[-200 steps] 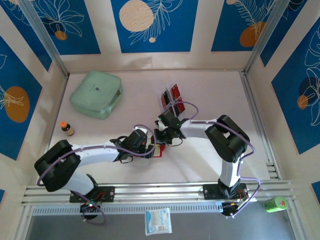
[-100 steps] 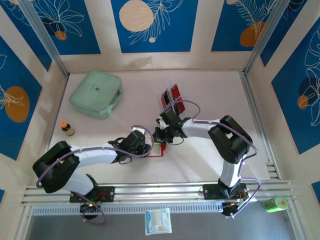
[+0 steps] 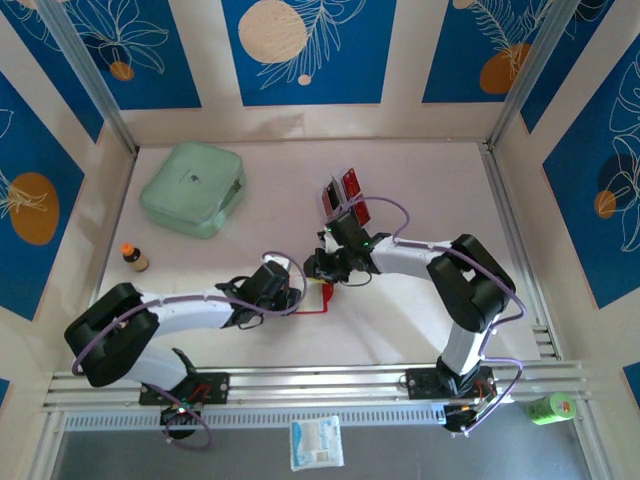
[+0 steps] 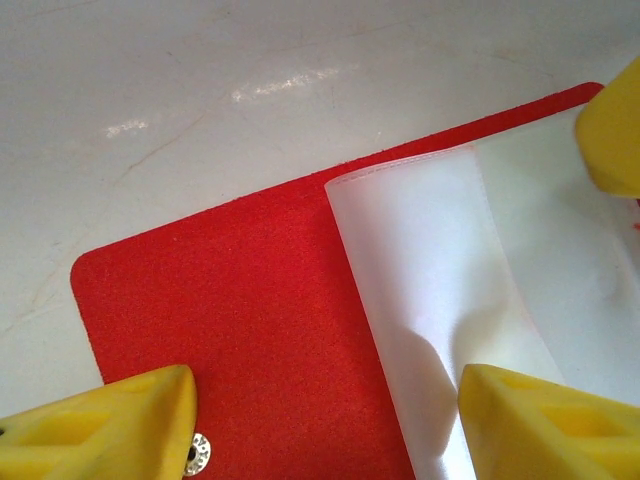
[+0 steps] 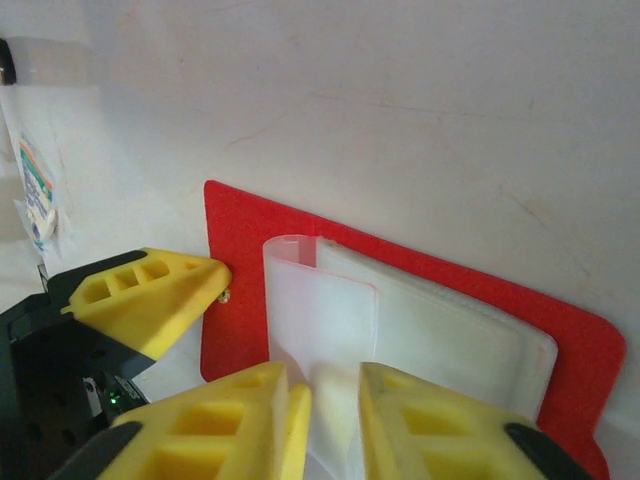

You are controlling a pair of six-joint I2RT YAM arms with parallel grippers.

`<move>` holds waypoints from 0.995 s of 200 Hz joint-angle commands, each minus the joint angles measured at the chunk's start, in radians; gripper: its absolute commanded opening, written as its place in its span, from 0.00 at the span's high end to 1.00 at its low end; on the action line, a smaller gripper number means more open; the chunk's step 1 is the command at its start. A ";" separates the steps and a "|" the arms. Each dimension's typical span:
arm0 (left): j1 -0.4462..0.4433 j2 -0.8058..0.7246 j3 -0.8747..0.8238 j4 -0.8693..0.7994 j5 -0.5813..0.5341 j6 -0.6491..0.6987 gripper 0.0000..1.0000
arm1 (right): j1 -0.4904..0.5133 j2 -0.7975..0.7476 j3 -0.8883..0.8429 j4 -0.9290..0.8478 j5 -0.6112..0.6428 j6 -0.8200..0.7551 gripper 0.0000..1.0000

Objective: Put the credit cards into the card holder
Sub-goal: Flip over the card slot on the card holder.

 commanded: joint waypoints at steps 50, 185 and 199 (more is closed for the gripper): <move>0.002 -0.041 -0.065 0.038 0.035 -0.022 0.32 | 0.011 0.049 -0.011 0.008 -0.033 0.001 0.66; 0.003 -0.070 -0.085 0.069 0.033 -0.019 0.26 | 0.016 0.078 0.025 0.009 -0.075 0.002 0.61; 0.003 -0.071 -0.083 0.068 0.032 -0.016 0.26 | 0.018 0.083 0.030 0.008 -0.076 0.001 0.61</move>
